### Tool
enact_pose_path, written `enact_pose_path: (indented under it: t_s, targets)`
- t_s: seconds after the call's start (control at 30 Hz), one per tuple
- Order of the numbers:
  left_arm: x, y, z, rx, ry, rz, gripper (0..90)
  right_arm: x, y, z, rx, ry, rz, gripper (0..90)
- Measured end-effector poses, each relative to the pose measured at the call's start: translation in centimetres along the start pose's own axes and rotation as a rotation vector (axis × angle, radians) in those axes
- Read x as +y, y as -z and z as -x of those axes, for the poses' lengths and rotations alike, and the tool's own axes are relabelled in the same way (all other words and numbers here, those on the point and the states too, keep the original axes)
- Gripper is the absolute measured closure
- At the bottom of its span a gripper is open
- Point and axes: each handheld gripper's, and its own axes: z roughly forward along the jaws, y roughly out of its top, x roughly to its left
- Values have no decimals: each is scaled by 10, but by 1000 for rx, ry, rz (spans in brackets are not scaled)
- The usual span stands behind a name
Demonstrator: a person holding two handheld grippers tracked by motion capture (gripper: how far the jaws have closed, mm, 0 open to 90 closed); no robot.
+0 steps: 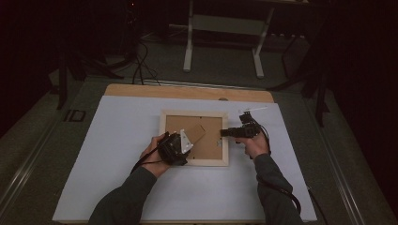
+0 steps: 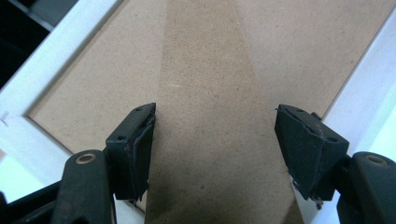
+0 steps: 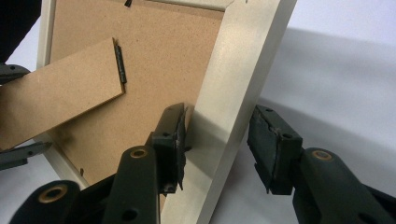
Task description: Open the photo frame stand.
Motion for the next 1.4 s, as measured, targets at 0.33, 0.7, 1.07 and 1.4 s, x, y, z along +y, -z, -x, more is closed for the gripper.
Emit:
enact_pose_path:
  t_s: [0.33,0.7,1.07,1.4]
  targets:
    - [-1,0,-16,-137,175,16,309,-1,2,-3,-10,11,12,569]
    - [-7,-3,-39,-325,385,4,375,-3,5,-7,-27,33,24,568]
    - [-9,-3,-45,-413,435,-3,451,-7,11,-12,-34,55,43,567]
    - [-13,-1,-53,-498,494,21,490,-11,16,-12,-27,62,57,567]
